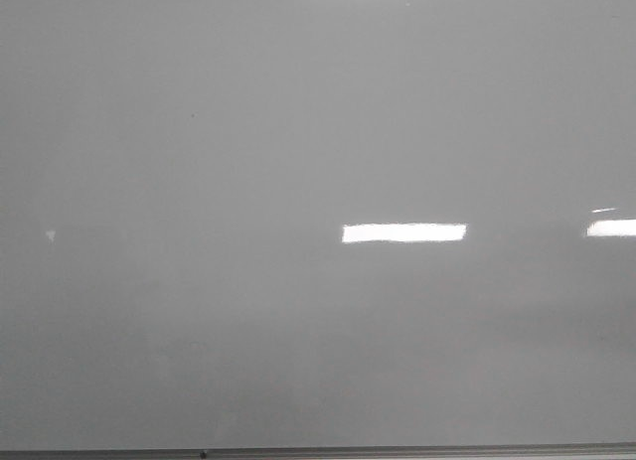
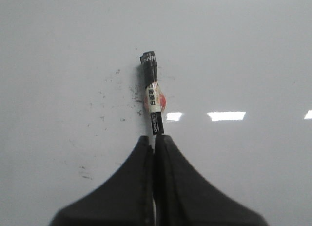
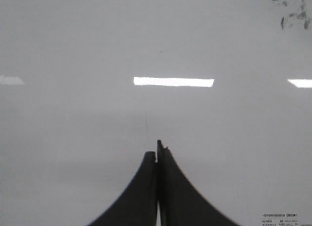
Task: Write number 8 on whiteboard
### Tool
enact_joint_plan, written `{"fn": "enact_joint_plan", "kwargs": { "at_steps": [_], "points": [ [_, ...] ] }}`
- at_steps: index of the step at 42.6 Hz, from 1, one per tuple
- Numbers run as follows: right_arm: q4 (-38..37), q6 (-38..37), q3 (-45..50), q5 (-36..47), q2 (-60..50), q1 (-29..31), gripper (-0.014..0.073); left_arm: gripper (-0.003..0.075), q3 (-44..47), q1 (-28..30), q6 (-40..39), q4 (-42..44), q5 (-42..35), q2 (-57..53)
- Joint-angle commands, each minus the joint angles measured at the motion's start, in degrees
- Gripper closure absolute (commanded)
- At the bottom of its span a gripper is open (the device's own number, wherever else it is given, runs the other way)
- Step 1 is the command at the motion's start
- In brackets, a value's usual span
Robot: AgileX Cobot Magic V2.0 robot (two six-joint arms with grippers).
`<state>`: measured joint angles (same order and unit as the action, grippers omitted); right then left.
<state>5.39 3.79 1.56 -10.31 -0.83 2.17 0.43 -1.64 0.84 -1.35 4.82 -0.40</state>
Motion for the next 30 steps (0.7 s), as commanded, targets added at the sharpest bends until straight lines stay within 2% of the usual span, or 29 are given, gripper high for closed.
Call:
{"fn": "enact_joint_plan", "kwargs": {
  "at_steps": [1, 3, 6, 14, 21, 30],
  "points": [
    [-0.5, 0.1, -0.8, 7.6, -0.8, -0.2, 0.0662, 0.0741, 0.6, 0.1, -0.5, -0.2, -10.4, -0.7],
    [-0.2, 0.1, -2.5, 6.6, -0.8, -0.2, 0.0661, 0.0741, 0.1, 0.1, -0.5, -1.7, -13.7, -0.7],
    [-0.2, 0.1, -5.7, 3.6, -0.8, -0.2, 0.0661, 0.0741, -2.0, 0.1, -0.5, -3.0, -14.6, -0.6],
    [1.0, 0.0, -15.9, -5.1, 4.3, -0.2, 0.0661, 0.0741, -9.5, 0.1, -0.5, -0.9, -7.6, 5.4],
    [2.4, 0.0, -22.0, -4.6, 14.4, -0.2, 0.0661, 0.0741, -15.1, 0.1, -0.5, 2.5, -2.8, 16.7],
    [2.4, 0.0, -24.2, -1.5, 23.5, -0.2, 0.0661, 0.0741, -18.3, 0.1, -0.5, 2.5, -3.9, 27.3]
  ]
}}
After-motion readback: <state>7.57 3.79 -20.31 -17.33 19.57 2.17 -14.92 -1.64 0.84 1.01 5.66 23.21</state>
